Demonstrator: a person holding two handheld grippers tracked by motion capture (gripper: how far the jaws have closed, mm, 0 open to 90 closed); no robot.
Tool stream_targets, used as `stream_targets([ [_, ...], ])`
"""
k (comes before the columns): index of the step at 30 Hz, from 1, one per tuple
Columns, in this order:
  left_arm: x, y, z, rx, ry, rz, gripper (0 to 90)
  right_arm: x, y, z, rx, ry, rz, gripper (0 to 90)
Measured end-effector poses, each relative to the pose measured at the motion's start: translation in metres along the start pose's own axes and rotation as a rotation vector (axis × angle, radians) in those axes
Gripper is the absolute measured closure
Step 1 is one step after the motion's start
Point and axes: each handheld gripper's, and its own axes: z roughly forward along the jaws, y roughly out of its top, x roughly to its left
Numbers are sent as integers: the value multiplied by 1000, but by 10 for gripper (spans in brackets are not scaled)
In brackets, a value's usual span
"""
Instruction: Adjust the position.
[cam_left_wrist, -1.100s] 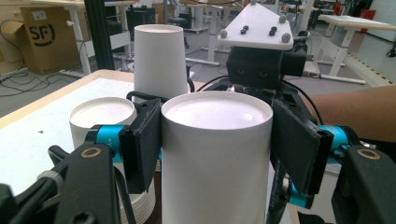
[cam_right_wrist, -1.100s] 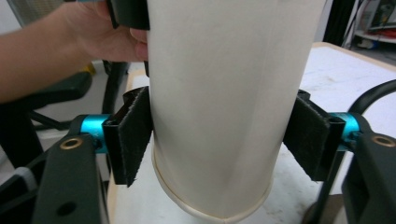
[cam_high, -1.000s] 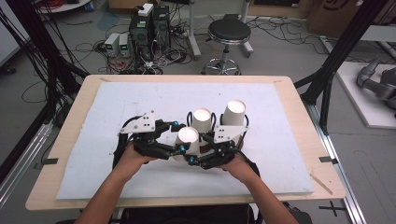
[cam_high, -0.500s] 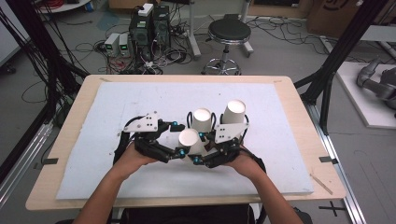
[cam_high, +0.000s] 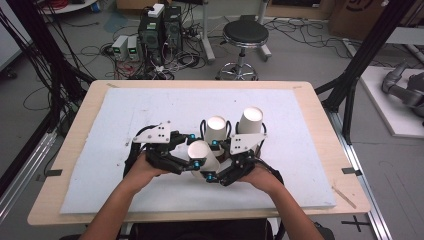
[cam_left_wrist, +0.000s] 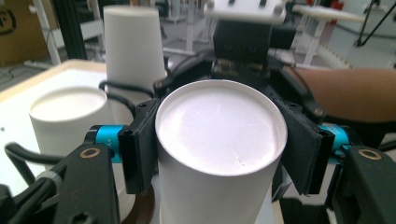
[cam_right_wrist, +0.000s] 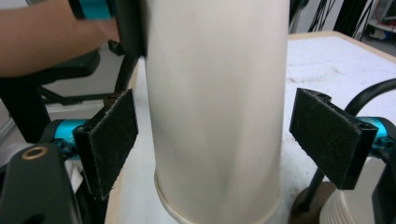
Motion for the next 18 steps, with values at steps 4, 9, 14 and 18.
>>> stream_targets([
  [4, -1, 3, -2, -33, -3, 2, 358, 0, -1, 3, 5, -4, -5, 158],
  [9, 0, 1, -2, -17, 0, -17, 359, -2, -2, 1, 40, 16, -33, 326],
  [14, -1, -1, -2, 28, 16, -23, 317, -3, -3, -1, 81, 21, -48, 352],
  [18, 0, -1, -7, 43, 30, -26, 256, -2, -3, -3, 145, 12, -72, 355],
])
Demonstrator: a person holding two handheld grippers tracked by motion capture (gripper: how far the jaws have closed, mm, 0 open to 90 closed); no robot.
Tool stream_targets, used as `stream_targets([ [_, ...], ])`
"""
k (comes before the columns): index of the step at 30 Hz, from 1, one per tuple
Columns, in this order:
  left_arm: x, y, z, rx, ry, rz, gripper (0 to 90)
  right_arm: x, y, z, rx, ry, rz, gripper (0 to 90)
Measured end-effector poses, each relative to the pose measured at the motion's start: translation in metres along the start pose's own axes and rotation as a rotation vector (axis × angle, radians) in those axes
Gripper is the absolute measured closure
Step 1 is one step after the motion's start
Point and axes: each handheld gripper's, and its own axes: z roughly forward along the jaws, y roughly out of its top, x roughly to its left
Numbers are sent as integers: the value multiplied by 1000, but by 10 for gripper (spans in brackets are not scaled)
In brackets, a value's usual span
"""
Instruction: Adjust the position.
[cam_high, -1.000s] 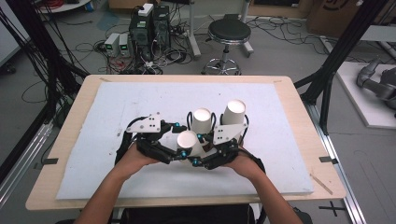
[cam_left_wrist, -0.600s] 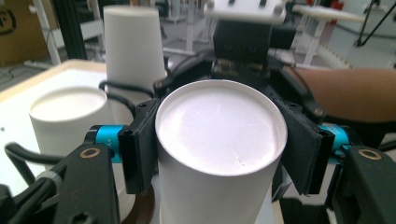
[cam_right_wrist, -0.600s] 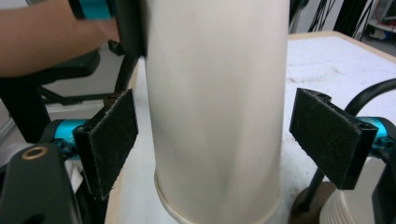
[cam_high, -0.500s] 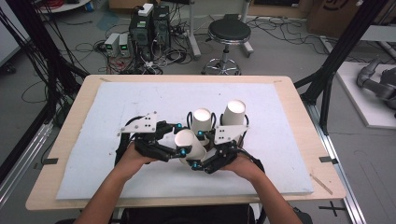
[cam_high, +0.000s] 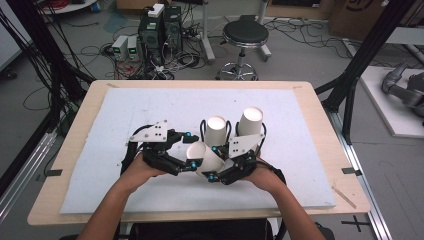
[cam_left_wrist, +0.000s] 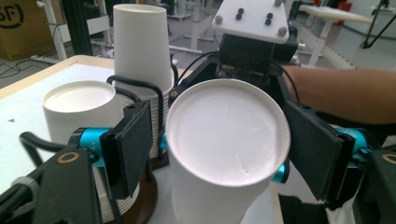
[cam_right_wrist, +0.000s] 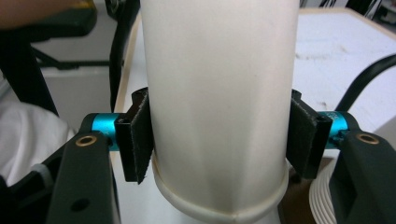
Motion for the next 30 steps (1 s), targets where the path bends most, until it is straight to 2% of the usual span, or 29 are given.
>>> stream_targets([
  [7, -1, -3, 6, 37, -38, -1, 248, 2, 1, 2, 21, 25, -14, 357],
  [9, -1, -4, 8, 38, -70, 5, 310, 3, 1, 2, 18, 30, -7, 357],
  [10, -1, -4, 8, 37, -70, 16, 348, 2, 1, 1, 18, 26, -10, 362],
  [13, 0, -4, 6, 32, -75, 15, 358, 2, 1, 0, 12, 35, -4, 358],
  [15, 1, -3, 4, 11, -75, 13, 357, 2, 1, 0, -17, 30, 5, 298],
  [17, 2, -2, 1, -5, -63, 15, 358, 3, 0, -1, -80, 16, 35, 144],
  [19, 2, -1, -2, -37, -62, 17, 359, 3, 0, -2, -123, -10, 70, 148],
  [22, 2, 1, -5, -82, -61, 15, 359, 3, -1, -2, -145, -21, 91, 148],
  [24, 2, 1, -5, -96, -65, 11, 359, 2, -1, 0, -149, -10, 82, 151],
  [25, 2, 1, -5, -97, -68, 9, 359, 2, -2, 0, -157, -3, 72, 185],
  [26, 2, 1, -5, -101, -72, 6, 359, 2, -1, -1, -161, 2, 67, 272],
  [30, 4, -2, -5, -98, -64, -32, 354, 0, -2, -7, -154, 0, 47, 320],
])
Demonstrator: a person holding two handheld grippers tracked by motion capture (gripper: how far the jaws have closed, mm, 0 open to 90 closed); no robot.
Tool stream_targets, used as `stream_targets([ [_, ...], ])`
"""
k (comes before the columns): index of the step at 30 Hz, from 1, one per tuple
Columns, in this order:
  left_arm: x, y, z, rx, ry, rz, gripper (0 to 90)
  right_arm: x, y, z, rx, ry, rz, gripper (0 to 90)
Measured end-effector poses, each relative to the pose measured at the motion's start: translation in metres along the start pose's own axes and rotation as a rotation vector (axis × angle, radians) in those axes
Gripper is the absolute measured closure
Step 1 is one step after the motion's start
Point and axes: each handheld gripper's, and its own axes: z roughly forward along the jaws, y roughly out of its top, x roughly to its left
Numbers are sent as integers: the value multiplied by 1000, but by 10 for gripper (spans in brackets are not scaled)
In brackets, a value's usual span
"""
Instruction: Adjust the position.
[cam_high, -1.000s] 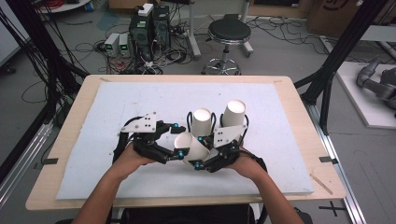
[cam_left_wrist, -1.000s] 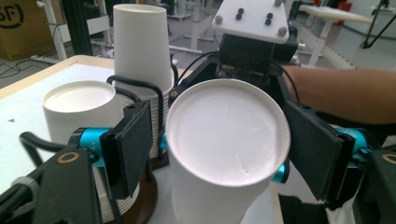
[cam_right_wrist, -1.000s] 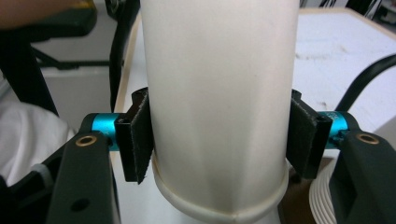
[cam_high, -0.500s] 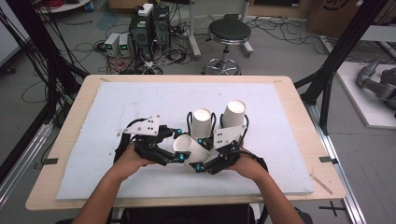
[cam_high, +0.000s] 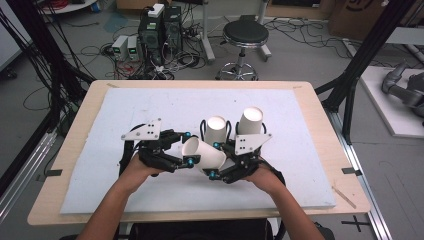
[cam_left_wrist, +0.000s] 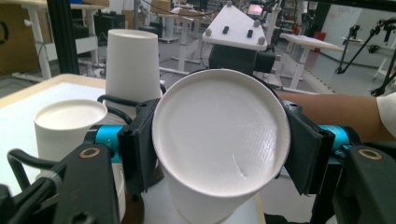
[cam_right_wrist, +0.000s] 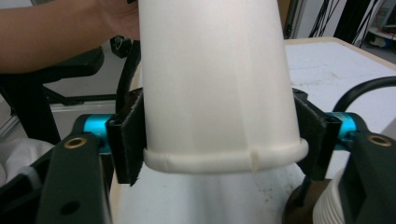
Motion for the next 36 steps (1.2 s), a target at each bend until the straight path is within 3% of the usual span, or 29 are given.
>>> stream_targets([
  [5, 0, -2, 0, 41, 44, -2, 252, -2, -2, -4, 49, -10, -7, 330],
  [14, 1, -5, 4, 82, 25, 2, 259, -2, -2, -3, 84, 14, -21, 342],
  [17, 1, -6, 3, 77, 1, 14, 357, -2, -2, -3, 88, 10, -10, 342],
  [21, 2, -6, 3, 75, -8, 14, 362, -3, -2, -4, 88, 16, -13, 332],
  [25, 3, -6, 0, 45, -4, 19, 361, -2, -1, -4, 41, -11, 26, 166],
  [29, 3, -5, -3, -16, -15, 8, 362, -2, 0, -6, 16, -15, 42, 166],
  [33, 3, -5, -1, -3, -23, 13, 362, -1, 0, -3, 16, -13, 17, 182],
  [35, 3, -7, 0, 7, -15, 15, 362, -1, 0, -4, 20, -5, 4, 282],
  [36, 4, -7, 0, 8, -13, 5, 362, -1, 0, -5, 25, -10, -5, 289],
])
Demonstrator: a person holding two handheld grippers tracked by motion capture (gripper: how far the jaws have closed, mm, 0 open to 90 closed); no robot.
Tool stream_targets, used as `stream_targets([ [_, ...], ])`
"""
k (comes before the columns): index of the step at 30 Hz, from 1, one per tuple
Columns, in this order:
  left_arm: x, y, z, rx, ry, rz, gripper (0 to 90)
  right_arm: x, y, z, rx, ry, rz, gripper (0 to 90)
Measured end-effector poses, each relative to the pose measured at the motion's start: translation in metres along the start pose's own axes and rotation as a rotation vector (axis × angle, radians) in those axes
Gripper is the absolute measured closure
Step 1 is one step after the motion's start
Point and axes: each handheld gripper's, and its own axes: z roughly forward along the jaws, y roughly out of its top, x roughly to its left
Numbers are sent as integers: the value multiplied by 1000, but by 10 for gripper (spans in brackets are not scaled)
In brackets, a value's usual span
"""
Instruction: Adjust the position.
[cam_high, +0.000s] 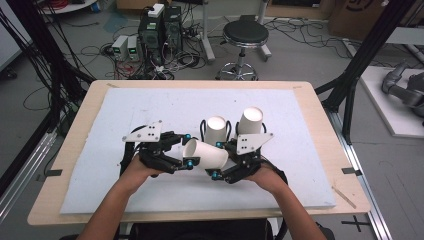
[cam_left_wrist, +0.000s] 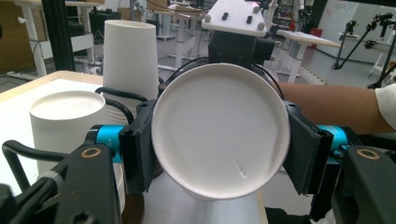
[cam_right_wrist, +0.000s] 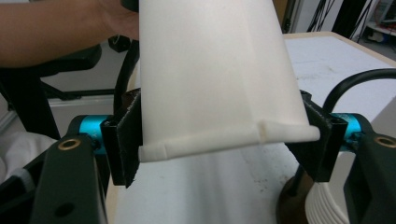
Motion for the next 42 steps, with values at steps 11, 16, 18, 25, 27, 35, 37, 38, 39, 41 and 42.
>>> stream_targets([
  [11, -1, 1, 1, 59, 43, -1, 257, -3, 0, -5, 80, -11, -56, 349],
  [16, 1, -3, 4, 87, 19, -7, 296, -2, -1, -4, 94, 11, -48, 352],
  [18, -1, -4, 4, 90, -2, 3, 355, -2, -1, -5, 96, 14, -43, 357],
  [25, 1, -2, 1, 52, -18, 6, 361, -1, 0, -5, 52, 28, 9, 265],
  [27, 0, -1, -1, 28, -18, 5, 361, -1, 1, -6, 22, 23, 40, 206],
  [35, 1, -2, -2, 15, -30, -9, 363, -2, 0, -9, 11, 40, 31, 314],
  [37, 2, -4, -1, 28, -29, -26, 362, -3, -1, -9, 28, 41, 33, 327],
  [38, 3, -5, 0, 33, -24, -39, 358, -3, -1, -9, 40, 43, 26, 330],
  [39, 3, -5, 0, 40, -14, -41, 352, -3, -1, -8, 44, 41, 23, 335],
  [41, 3, -4, 1, 46, 20, -44, 284, -4, -1, -8, 54, 36, 19, 342],
  [42, 3, -4, 0, 49, 25, -47, 254, -3, -1, -9, 63, 37, 16, 345],
])
